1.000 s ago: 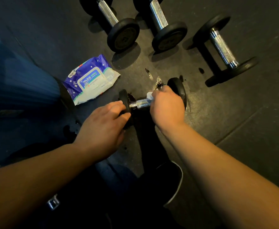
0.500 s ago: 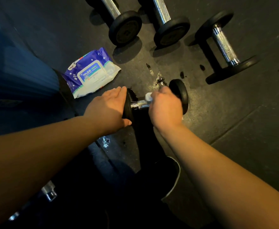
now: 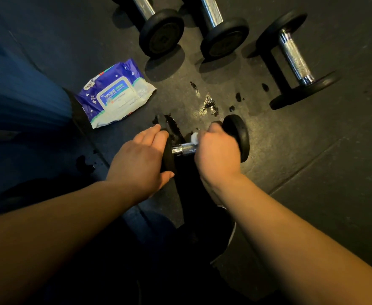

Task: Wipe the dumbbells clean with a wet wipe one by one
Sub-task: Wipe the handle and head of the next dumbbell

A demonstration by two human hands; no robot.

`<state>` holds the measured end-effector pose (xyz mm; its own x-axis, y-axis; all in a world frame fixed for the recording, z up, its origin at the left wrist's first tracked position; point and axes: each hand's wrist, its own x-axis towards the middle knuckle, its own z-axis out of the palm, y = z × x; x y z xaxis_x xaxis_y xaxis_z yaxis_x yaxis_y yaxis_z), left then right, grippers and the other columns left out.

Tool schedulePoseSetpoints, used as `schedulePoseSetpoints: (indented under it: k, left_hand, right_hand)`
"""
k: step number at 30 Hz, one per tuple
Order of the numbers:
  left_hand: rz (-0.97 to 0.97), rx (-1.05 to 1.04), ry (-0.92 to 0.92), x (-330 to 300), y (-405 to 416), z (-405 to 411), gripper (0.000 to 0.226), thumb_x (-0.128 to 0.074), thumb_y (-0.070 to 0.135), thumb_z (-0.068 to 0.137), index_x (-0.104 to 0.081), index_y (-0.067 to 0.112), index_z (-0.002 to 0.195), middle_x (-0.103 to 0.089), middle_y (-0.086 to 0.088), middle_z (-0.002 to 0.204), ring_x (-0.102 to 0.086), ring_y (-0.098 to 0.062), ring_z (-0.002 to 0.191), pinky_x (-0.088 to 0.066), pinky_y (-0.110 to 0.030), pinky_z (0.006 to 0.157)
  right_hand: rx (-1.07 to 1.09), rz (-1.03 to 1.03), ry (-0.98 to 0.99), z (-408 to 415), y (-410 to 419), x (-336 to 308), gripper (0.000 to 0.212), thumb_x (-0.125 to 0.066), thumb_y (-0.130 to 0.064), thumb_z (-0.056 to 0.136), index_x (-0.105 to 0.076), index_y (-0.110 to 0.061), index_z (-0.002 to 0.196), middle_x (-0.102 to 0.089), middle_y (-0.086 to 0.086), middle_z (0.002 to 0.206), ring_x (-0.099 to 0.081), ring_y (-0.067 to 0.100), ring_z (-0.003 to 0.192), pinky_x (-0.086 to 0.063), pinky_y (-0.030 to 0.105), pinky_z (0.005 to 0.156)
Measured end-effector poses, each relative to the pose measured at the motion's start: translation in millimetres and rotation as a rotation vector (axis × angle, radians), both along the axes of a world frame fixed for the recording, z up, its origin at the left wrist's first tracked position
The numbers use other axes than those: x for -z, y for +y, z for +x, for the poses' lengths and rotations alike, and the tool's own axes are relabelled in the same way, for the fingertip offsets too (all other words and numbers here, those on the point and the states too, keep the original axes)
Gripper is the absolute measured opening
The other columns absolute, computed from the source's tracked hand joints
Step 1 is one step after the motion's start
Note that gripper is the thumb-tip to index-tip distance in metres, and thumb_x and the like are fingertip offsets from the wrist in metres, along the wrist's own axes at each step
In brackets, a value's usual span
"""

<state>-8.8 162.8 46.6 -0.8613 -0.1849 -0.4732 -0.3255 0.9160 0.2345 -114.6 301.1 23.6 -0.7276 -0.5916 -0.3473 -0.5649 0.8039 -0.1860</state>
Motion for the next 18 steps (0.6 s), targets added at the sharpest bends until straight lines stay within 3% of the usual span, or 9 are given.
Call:
schedulePoseSetpoints:
  k: [2, 5, 8, 13, 16, 18]
  left_hand:
    - [-0.011, 0.016, 0.03, -0.2, 4.4, 3.6, 0.09, -0.076, 0.056, 0.073, -0.035, 0.018, 0.143, -0.029, -0.009, 0.159, -0.032, -0.025, 0.143, -0.033, -0.038, 0.112]
    - [0.005, 0.041, 0.068, 1.4, 7.1, 12.3, 0.085, -0.078, 0.054, 0.072, -0.041, 0.016, 0.138, -0.036, -0.01, 0.155, -0.036, -0.025, 0.141, -0.033, -0.038, 0.112]
    - [0.025, 0.042, 0.077, 4.1, 9.4, 20.2, 0.088, -0.076, 0.052, 0.073, -0.038, 0.013, 0.142, -0.037, -0.011, 0.154, -0.038, -0.027, 0.139, -0.037, -0.042, 0.111]
    - [0.039, 0.037, 0.05, 5.4, 8.1, 16.5, 0.098, -0.074, 0.054, 0.075, -0.027, 0.018, 0.152, -0.031, -0.008, 0.157, -0.033, -0.025, 0.142, -0.035, -0.043, 0.113]
    - [0.056, 0.009, 0.007, 6.4, 5.4, 6.3, 0.097, -0.07, 0.057, 0.077, -0.019, 0.028, 0.155, -0.022, -0.002, 0.161, -0.025, -0.022, 0.146, -0.032, -0.041, 0.114]
    - [0.051, 0.009, 0.0, 8.0, 4.5, -1.5, 0.092, -0.067, 0.059, 0.079, -0.023, 0.03, 0.154, -0.022, -0.003, 0.161, -0.024, -0.023, 0.146, -0.031, -0.041, 0.114]
  right_hand:
    - [-0.082, -0.006, -0.041, 12.1, -2.9, -1.0, 0.017, -0.055, -0.013, 0.091, -0.069, -0.013, 0.1, -0.056, 0.009, 0.106, -0.065, 0.036, 0.079, -0.035, 0.034, 0.06]
    - [-0.012, 0.044, -0.014, 0.3, 2.8, 1.7, 0.016, -0.055, -0.013, 0.091, -0.07, -0.014, 0.097, -0.056, 0.009, 0.104, -0.065, 0.034, 0.079, -0.037, 0.032, 0.06]
    - [0.076, 0.061, -0.013, -8.8, 9.2, 1.6, 0.015, -0.056, -0.013, 0.091, -0.071, -0.014, 0.094, -0.056, 0.01, 0.105, -0.065, 0.034, 0.08, -0.038, 0.032, 0.063]
    - [-0.086, -0.07, -0.098, 21.5, 1.7, -0.9, 0.015, -0.058, -0.015, 0.09, -0.071, -0.014, 0.098, -0.057, 0.008, 0.102, -0.063, 0.035, 0.077, -0.035, 0.034, 0.061]
    - [0.044, -0.077, -0.026, 5.2, 12.1, 5.7, 0.011, -0.059, -0.014, 0.09, -0.069, -0.013, 0.094, -0.056, 0.009, 0.099, -0.063, 0.035, 0.072, -0.036, 0.033, 0.057]
    - [0.143, -0.076, 0.008, -3.3, 16.8, 6.0, 0.012, -0.058, -0.015, 0.091, -0.069, -0.014, 0.095, -0.055, 0.008, 0.1, -0.063, 0.033, 0.072, -0.036, 0.032, 0.059]
